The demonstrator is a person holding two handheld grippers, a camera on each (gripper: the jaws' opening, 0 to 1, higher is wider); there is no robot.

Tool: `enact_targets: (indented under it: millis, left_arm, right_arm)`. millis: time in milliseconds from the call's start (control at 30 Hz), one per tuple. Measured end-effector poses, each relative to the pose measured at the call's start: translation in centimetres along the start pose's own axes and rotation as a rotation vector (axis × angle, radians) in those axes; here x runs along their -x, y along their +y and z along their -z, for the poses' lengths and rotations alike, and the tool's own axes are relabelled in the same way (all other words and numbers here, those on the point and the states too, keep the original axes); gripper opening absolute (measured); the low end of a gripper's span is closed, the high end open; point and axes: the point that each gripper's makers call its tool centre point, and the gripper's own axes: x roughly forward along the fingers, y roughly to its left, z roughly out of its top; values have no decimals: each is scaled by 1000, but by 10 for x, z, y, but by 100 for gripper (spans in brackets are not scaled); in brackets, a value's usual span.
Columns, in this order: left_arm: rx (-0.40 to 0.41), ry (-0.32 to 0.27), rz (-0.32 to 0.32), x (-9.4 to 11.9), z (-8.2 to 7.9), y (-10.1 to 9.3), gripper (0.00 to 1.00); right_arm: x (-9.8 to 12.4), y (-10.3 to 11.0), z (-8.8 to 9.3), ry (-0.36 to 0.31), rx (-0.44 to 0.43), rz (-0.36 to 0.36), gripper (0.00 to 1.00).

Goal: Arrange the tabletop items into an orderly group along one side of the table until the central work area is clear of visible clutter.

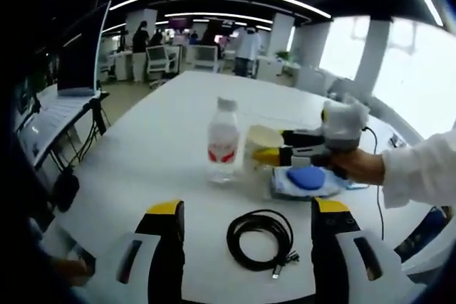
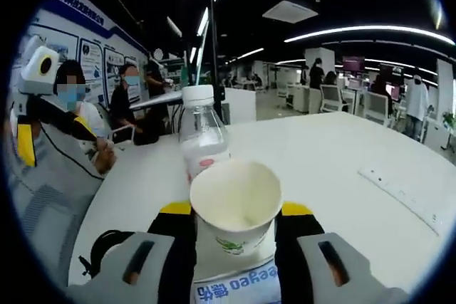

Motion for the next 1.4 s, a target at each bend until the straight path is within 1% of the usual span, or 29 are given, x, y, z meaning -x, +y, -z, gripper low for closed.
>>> enact_targets:
  millis: [133,167,233,267,400,500,567,633,733,767,833,1133,1300,1400]
  left_arm:
    - [-1,-2,1,0,0,-1,68]
    - [0,-2,2,0,0,-2,68]
    - [17,0,5,0,1,-2,68]
    - [20,0,5,0,1,-2,68]
    - [21,-4,5,1,0,-1,68]
    - [24,-4,7,0,1,-2,67]
    - [24,-4,9,0,1,-3,67]
    - [27,2,12,0,2,-3,67]
    - [30,4,20,-1,3,-3,67]
    - [30,2,23,-1,2,-4,67]
    - [25,1,24,-1,2,-4,67]
    - [36,-8,24,0,-1,-3,67]
    - [38,-8,31,0,0,-4,68]
    - [39,-7,34,0,1,-5,68]
  right_arm:
    - [4,7,5,11,15,-5,40]
    - [4,7,6,12,9,-3,40]
    - [2,5,8,-14,-41,9,41]
    - [0,4,10,-18,-41,16,41]
    - [-1,8,11,-22,-28,10,41]
    - [-5,8,17,-19,-37,8,41]
    - [-5,11,13,-21,-35,6,41]
    - [-8,13,14,-16,-30,4,41]
    - [-11,13,20,6,-9,8,41]
    - [-10,14,19,-5,-8,9,41]
    - [-10,15,16,-6,-9,12,41]
    - [-12,13,22,10,0,12,42]
    - [-13,11,24,13,0,16,43]
    - [-12,11,23,8,-10,20,49]
